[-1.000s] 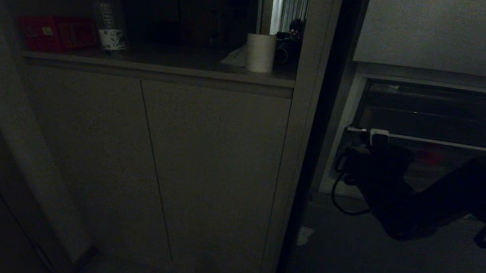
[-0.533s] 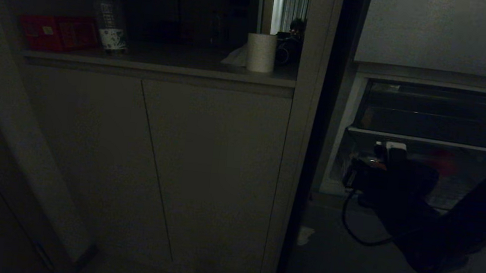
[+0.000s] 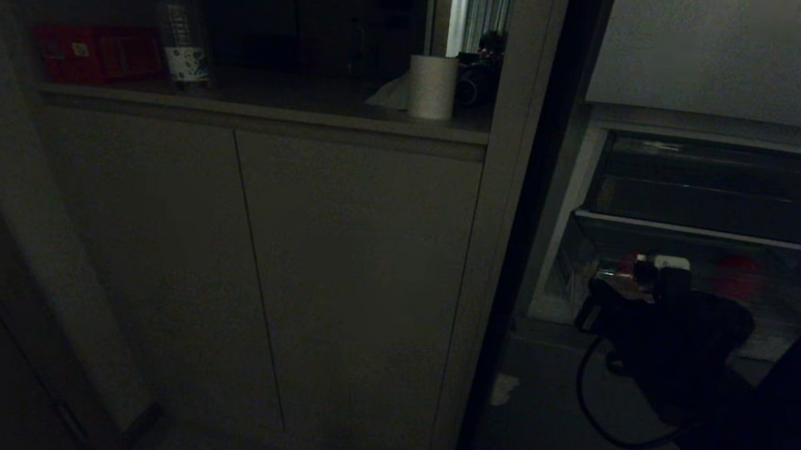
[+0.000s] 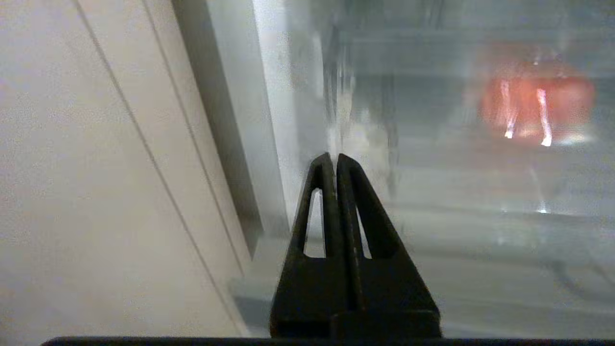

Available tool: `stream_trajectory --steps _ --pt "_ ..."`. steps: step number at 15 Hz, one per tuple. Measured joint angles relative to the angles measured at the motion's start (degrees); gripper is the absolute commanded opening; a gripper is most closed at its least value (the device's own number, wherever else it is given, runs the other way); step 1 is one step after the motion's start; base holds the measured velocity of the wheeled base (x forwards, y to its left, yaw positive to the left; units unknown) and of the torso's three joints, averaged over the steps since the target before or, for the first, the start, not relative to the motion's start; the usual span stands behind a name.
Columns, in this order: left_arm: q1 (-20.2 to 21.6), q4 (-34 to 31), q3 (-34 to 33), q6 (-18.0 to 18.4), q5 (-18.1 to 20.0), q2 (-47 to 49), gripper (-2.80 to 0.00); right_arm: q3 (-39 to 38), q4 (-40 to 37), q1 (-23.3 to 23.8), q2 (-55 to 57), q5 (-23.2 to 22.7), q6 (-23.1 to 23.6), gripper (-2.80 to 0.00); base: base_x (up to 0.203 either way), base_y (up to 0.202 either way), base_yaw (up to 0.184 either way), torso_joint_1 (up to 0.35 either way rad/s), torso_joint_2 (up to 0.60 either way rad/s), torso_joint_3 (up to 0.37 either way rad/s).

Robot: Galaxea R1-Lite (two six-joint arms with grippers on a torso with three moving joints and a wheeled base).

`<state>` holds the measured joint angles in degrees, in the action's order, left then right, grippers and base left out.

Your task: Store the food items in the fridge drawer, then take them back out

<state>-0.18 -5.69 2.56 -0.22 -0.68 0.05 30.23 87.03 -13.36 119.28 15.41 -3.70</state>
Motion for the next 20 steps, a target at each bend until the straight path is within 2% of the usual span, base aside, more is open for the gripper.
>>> stream_trajectory --steps 6,7,11,13,15,18,20 --pt "0.1 0.0 0.0 0.0 0.0 0.0 -2.8 -5.2 -0.7 -0.5 -2.0 1.8 0.8 -2.8 0.0 0.0 0.0 0.0 0.0 0.0" --pt "0.0 0.0 0.0 0.0 0.0 0.0 -2.8 -6.0 -0.7 -0.6 -2.8 2.1 0.9 0.0 0.0 0.0 0.0 0.0 0.0 0.0" --pt "0.0 0.0 0.0 0.0 0.0 0.0 -2.8 -10.0 -1.9 -2.0 -9.6 2.1 1.0 0.0 0.0 0.0 0.0 0.0 0.0 0.0" --pt "0.0 0.0 0.0 0.0 0.0 0.0 -2.8 -9.3 -7.2 -1.9 -16.1 2.0 1.0 0.0 0.0 0.0 0.0 0.0 0.0 0.0" --pt "0.0 0.0 0.0 0.0 0.0 0.0 -2.8 -3.2 -19.2 -0.5 -23.0 1.6 0.8 0.0 0.0 0.0 0.0 0.0 0.0 0.0" --pt "0.0 0.0 0.0 0.0 0.0 0.0 -2.8 15.2 -43.3 3.6 -28.3 -1.0 0.3 0.0 0.0 0.0 0.0 0.0 0.0 0.0" --pt "0.0 0.0 0.0 0.0 0.0 0.0 -2.8 28.6 -60.0 6.6 -27.5 -2.6 0.0 0.0 0.0 0.0 0.0 0.0 0.0 0.0"
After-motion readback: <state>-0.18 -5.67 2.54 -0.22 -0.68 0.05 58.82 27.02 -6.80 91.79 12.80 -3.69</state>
